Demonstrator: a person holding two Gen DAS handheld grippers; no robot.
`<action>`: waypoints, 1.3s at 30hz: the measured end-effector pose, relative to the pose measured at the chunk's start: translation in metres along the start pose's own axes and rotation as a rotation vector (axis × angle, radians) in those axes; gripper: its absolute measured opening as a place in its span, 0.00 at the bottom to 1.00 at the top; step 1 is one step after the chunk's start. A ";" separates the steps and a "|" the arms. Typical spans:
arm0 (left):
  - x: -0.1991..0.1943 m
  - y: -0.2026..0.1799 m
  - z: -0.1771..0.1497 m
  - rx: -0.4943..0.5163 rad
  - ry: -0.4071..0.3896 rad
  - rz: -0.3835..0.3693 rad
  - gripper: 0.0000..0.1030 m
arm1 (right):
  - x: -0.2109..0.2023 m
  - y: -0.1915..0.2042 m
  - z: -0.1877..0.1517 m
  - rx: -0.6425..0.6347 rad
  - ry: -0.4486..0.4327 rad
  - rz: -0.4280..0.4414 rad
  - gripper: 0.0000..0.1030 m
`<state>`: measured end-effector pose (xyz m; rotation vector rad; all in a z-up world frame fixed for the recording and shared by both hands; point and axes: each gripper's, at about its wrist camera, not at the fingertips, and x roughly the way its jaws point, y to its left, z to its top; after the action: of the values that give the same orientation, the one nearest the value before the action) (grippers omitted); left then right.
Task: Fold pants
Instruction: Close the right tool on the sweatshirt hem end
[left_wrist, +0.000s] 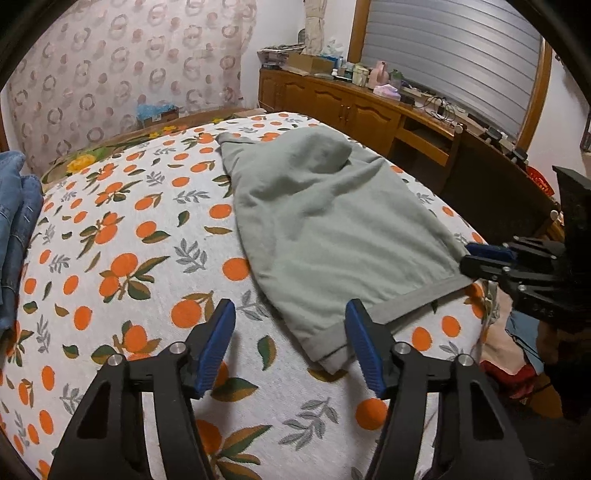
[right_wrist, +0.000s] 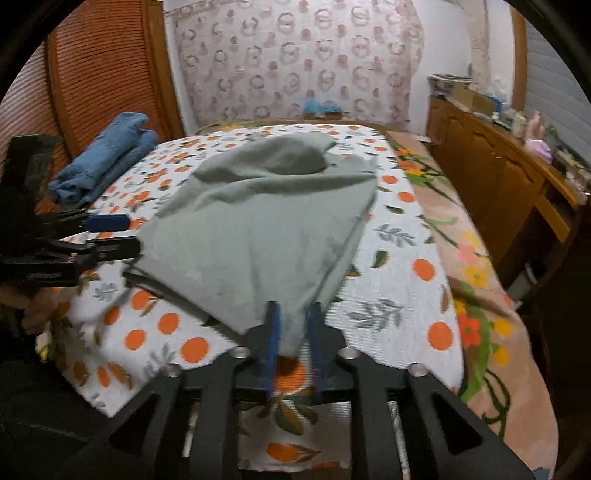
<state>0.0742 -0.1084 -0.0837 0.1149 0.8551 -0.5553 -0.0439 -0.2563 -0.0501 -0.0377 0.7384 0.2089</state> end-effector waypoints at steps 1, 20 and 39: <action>0.000 0.000 0.000 -0.004 0.002 -0.007 0.60 | 0.001 -0.001 0.001 0.004 -0.005 -0.017 0.32; 0.010 -0.003 -0.006 -0.041 0.046 -0.055 0.52 | 0.011 -0.005 -0.006 0.080 -0.017 0.031 0.39; -0.017 -0.009 0.006 -0.049 -0.040 -0.113 0.07 | -0.003 -0.006 0.007 0.110 -0.089 0.171 0.09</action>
<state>0.0648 -0.1113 -0.0656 0.0105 0.8394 -0.6402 -0.0406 -0.2619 -0.0429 0.1392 0.6636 0.3305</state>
